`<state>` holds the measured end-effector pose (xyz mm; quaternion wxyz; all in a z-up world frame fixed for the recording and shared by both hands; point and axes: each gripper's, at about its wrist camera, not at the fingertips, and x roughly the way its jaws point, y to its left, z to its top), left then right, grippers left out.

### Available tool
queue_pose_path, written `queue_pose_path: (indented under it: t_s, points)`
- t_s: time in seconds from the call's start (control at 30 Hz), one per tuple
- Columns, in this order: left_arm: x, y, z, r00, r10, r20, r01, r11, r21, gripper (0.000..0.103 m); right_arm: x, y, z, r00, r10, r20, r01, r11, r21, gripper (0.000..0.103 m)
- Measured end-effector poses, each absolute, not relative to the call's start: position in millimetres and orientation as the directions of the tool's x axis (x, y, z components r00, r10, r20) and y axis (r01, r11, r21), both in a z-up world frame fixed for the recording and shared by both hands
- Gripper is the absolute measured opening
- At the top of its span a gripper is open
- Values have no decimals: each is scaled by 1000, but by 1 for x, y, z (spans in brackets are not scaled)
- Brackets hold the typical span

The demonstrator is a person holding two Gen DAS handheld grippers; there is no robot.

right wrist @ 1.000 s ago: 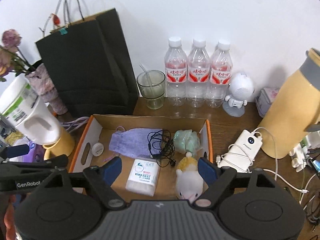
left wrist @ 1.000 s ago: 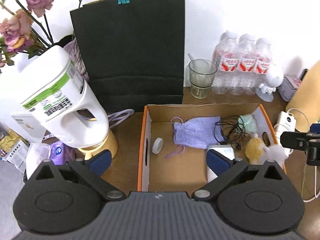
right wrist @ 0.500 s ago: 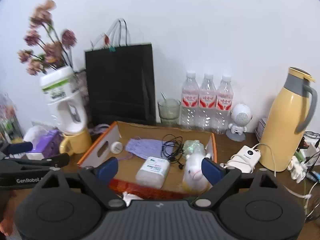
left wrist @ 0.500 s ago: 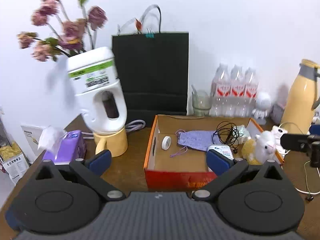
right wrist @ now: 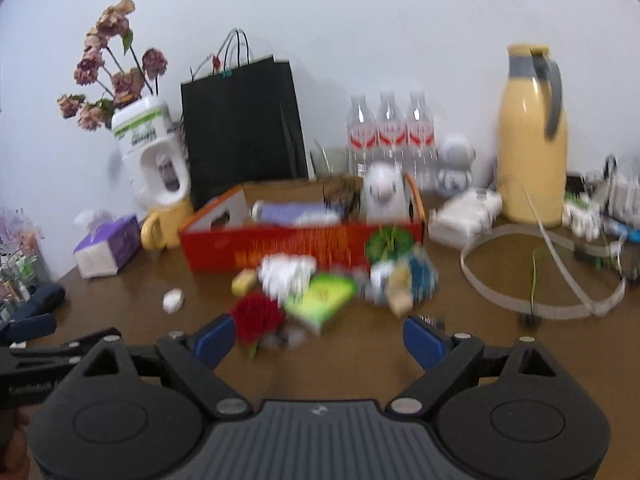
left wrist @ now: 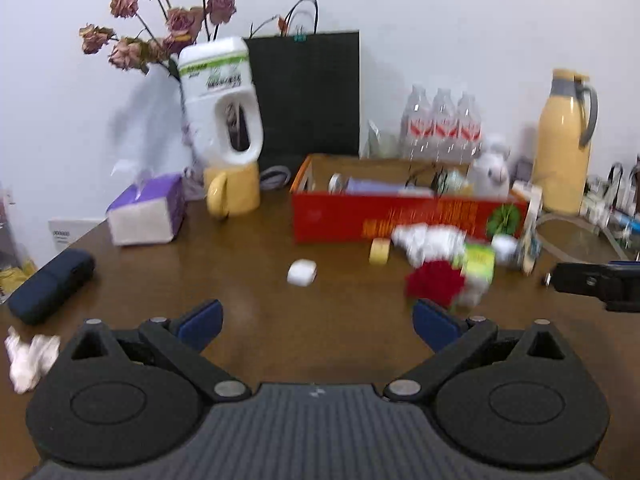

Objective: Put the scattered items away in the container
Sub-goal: 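Grasp the small white round cap with the left tool while the right grasps the yellow block, then carry both over the cardboard box and open both tools to drop them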

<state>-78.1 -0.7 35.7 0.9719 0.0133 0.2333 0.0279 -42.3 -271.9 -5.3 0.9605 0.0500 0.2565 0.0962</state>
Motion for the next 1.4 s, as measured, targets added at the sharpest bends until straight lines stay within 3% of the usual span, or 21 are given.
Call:
queue_pose_path:
  t_s: [0.17,0.37,0.5,0.7,0.8,0.9,1.0,1.1,1.13,1.17,1.2,1.23,1.4]
  points:
    - [-73,4,24,865,4,-501,26,998,54,103,-55,-271,-23,812,244,-531,-171,968,185,91]
    - [-31,21,26,848,-25,-529,44,999,23,89,-25,-248,-20,807,259,-531,-234,965,114,87]
    - [2,31,24,835,-32,-550,92,992,82,79,9,-233,-15,783,308,-541,-296,949,111,70]
    - [48,39,14,801,-76,-594,139,989,60,65,72,-198,-18,734,363,-574,-363,924,120,62]
    - [67,44,9,778,-109,-619,152,988,17,58,104,-179,-24,697,383,-607,-405,908,108,51]
    - [79,48,5,761,-140,-633,165,986,-20,56,128,-163,-32,661,379,-648,-417,903,102,43]
    - [88,52,1,753,-142,-642,160,987,-30,53,145,-152,-39,648,355,-674,-407,909,88,42]
    - [92,56,1,755,-145,-640,159,987,-36,44,158,-147,-46,640,341,-688,-391,916,91,39]
    - [94,58,2,753,-149,-640,158,986,-43,33,161,-145,-48,635,346,-691,-395,914,96,36]
    - [95,58,2,752,-157,-640,163,985,-51,27,162,-144,-48,639,345,-688,-400,912,86,33]
    - [96,59,2,751,-164,-640,165,984,-59,27,163,-142,-49,642,339,-688,-406,911,70,22]
    - [95,61,2,749,-169,-641,162,984,-70,27,164,-140,-49,647,333,-686,-413,909,52,20]
    - [92,58,5,753,-152,-640,146,987,-63,27,160,-138,-49,649,340,-681,-430,902,40,19]
